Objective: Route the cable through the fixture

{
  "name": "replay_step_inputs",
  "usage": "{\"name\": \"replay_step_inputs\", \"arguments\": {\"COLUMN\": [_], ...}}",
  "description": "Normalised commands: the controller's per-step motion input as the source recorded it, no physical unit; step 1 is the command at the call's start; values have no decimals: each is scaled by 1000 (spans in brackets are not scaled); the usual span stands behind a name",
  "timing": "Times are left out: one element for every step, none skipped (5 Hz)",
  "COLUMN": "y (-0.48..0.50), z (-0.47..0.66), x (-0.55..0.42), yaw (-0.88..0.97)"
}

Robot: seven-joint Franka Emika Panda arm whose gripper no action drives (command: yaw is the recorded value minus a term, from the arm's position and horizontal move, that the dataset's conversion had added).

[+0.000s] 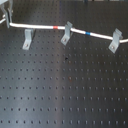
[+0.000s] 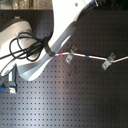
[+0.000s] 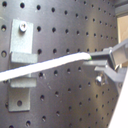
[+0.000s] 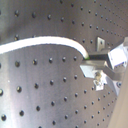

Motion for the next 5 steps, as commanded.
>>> {"name": "replay_step_inputs", "arguments": {"y": [-330,-287,-127,-133,-66], "z": [38,41,-3,305,506], "x": [-68,-128,112,120,57], "yaw": [29,97,0,0,26]}}
